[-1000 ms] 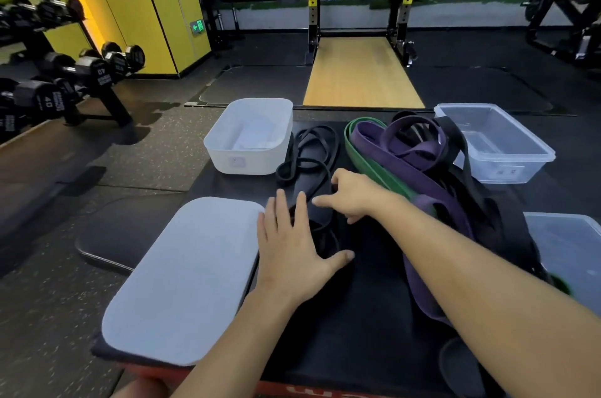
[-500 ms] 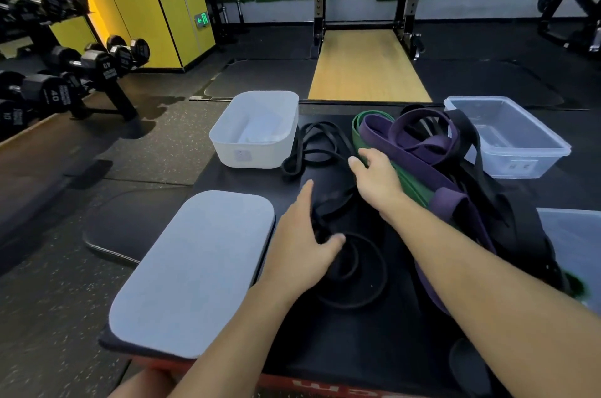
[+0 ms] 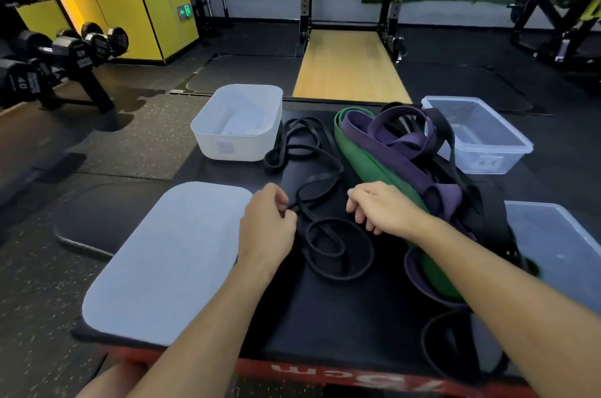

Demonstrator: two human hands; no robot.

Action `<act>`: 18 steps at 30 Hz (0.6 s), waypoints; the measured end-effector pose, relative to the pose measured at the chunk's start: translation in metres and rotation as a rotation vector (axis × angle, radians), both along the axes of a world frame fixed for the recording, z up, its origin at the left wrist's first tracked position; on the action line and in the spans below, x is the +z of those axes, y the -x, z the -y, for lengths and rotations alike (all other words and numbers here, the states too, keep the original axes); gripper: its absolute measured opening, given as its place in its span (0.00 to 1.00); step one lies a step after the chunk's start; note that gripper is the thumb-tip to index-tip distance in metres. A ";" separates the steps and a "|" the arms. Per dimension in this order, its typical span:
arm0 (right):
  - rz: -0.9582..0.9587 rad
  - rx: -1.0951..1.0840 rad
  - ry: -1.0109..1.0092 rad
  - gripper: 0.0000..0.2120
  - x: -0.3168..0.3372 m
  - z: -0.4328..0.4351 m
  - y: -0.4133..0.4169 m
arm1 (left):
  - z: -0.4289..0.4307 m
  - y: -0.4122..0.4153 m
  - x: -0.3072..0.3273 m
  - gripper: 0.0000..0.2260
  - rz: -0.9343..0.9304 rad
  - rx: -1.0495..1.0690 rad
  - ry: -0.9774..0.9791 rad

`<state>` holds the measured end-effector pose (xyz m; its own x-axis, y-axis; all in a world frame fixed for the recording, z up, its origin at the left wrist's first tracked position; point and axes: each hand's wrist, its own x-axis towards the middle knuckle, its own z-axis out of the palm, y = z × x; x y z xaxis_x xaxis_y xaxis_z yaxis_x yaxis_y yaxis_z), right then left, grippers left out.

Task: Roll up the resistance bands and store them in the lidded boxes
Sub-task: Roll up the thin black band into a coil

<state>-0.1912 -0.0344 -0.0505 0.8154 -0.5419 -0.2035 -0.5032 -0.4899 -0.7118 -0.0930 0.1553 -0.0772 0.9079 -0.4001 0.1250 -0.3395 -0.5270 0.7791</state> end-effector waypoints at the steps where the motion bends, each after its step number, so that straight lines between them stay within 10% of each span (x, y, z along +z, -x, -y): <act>1: 0.021 0.016 -0.020 0.13 0.001 -0.003 0.003 | 0.002 0.001 0.000 0.08 0.009 0.010 0.032; 9: -0.099 0.333 0.241 0.09 0.002 -0.026 -0.001 | -0.005 0.012 -0.012 0.06 -0.015 -0.188 0.161; 15: 0.143 -0.352 0.027 0.10 -0.002 -0.029 -0.002 | -0.016 0.016 -0.015 0.09 0.082 -0.218 0.147; 18: -0.055 -0.329 0.201 0.10 0.001 -0.025 0.006 | -0.021 0.021 -0.025 0.04 0.162 -0.277 -0.021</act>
